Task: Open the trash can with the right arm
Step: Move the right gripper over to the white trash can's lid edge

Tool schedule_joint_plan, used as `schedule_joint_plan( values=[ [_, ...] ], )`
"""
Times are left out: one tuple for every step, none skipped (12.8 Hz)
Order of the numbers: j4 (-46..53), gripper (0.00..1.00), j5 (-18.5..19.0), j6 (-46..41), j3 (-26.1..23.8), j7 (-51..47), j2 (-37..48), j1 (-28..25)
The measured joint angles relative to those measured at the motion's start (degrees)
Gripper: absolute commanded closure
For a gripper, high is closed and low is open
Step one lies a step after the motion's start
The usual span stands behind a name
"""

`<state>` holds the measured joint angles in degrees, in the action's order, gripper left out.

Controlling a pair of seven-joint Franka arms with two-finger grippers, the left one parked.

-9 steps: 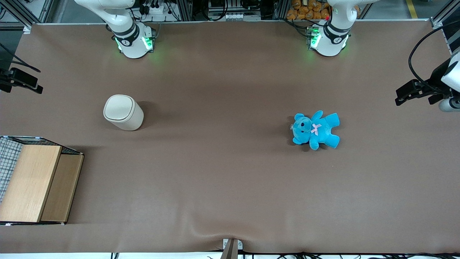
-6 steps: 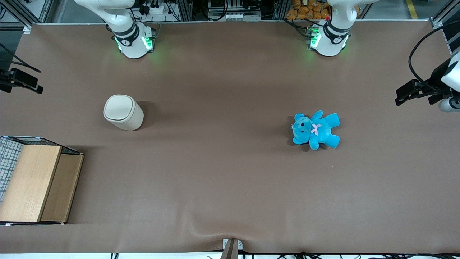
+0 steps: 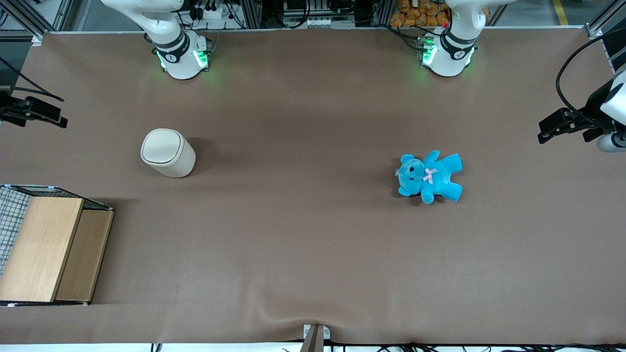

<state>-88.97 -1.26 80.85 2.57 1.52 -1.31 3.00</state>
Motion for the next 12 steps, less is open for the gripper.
schedule_joint_plan(
  values=[
    [-1.0, 0.18, -0.02, -0.34, -0.34, -1.63, -0.02, -0.38],
    [-2.03, 0.27, -0.03, -0.72, -0.88, -3.54, -0.03, -0.85],
    [-3.11, 0.37, -0.03, -1.01, -1.45, -5.45, -0.04, -1.4],
    [-4.33, 0.46, -0.03, -1.15, -1.89, -6.95, -0.02, -1.89],
    [-5.83, 0.54, -0.03, -1.19, -2.18, -7.85, 0.01, -2.23],
    [-7.54, 0.63, -0.03, -1.09, -2.37, -8.16, 0.06, -2.46],
    [-9.5, 0.67, -0.03, -0.45, -2.46, -8.34, 0.21, -2.58],
    [-11.75, 0.72, -0.03, 0.84, -2.47, -8.47, 0.6, -2.59],
    [-14.83, 0.8, -0.04, 3.2, -2.47, -8.5, 1.39, -2.59],
    [-18.44, 0.92, -0.05, 6.17, -2.48, -8.56, 2.52, -2.59],
    [-22.65, 0.94, -0.15, 9.45, -2.49, -8.56, 3.93, -2.59],
    [-26.86, 0.97, -0.26, 12.72, -2.53, -8.57, 5.39, -2.59]
  ],
)
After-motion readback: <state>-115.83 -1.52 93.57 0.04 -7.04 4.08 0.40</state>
